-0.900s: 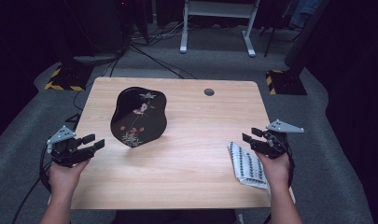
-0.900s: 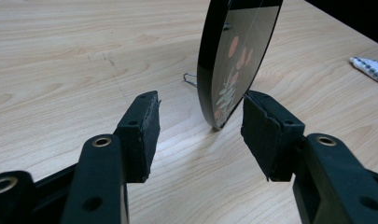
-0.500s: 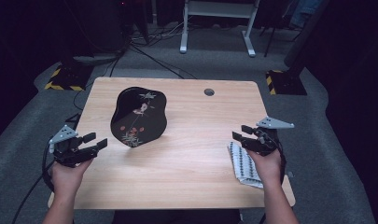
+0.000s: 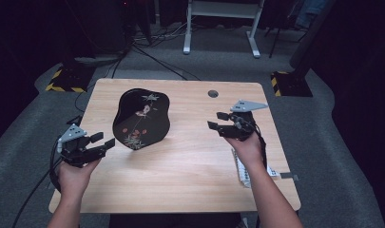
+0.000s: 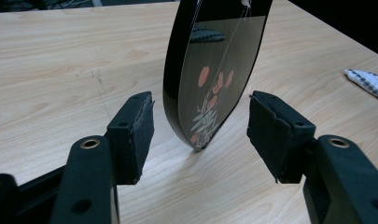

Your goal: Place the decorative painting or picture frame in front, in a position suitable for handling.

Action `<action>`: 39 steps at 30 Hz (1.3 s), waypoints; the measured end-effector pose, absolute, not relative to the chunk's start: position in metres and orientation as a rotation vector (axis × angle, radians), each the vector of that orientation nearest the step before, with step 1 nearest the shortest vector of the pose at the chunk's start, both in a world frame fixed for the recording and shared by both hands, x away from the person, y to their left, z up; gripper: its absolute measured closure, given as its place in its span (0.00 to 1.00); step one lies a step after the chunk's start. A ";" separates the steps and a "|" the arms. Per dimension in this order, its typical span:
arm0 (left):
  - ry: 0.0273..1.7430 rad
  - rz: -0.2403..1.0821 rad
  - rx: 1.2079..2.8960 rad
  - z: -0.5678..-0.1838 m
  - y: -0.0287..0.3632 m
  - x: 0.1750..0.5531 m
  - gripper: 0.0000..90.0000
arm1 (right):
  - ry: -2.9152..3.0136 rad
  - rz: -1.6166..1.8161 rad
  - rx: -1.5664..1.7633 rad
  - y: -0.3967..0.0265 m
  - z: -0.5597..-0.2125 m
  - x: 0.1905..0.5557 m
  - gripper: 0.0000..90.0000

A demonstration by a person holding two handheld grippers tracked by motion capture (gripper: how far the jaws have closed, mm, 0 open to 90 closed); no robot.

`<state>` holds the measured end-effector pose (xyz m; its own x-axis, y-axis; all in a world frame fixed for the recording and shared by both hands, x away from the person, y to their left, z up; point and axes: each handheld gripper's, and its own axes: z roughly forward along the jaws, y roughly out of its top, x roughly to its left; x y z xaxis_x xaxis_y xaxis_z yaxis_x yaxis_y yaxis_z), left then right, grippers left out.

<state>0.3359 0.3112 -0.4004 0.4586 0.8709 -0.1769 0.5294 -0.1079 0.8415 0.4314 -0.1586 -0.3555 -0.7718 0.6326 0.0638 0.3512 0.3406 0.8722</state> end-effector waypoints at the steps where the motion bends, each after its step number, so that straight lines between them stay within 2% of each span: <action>1: 1.207 0.455 1.768 -0.400 0.311 0.336 0.46 | 2.338 1.405 0.867 -0.152 -0.354 0.436 0.48; 5: 1.225 0.440 1.764 -0.400 0.310 0.341 0.45 | 2.373 1.428 0.833 -0.133 -0.351 0.449 0.48; 7: 1.251 0.424 1.757 -0.402 0.310 0.346 0.39 | 2.388 1.437 0.815 -0.120 -0.350 0.456 0.47; 11: 1.226 0.403 1.732 -0.404 0.311 0.352 0.40 | 2.425 1.436 0.798 -0.099 -0.353 0.469 0.46; 15: 1.214 0.355 1.713 -0.412 0.314 0.356 0.43 | 2.450 1.441 0.784 -0.080 -0.358 0.479 0.46; 23: 1.243 0.363 1.759 -0.426 0.309 0.364 0.44 | 2.499 1.416 0.760 -0.048 -0.364 0.495 0.46; 34: 1.264 0.355 1.820 -0.444 0.293 0.378 0.48 | 2.521 1.400 0.794 -0.028 -0.370 0.514 0.42; 39: 1.273 0.366 1.791 -0.446 0.295 0.384 0.49 | 2.518 1.431 0.790 -0.022 -0.373 0.520 0.41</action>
<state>0.3835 0.2949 -0.4457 0.4307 0.8701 -0.2397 0.6096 -0.0846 0.7882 0.5200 -0.0223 -0.3735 -0.8525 0.5056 0.1326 0.3726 0.4100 0.8325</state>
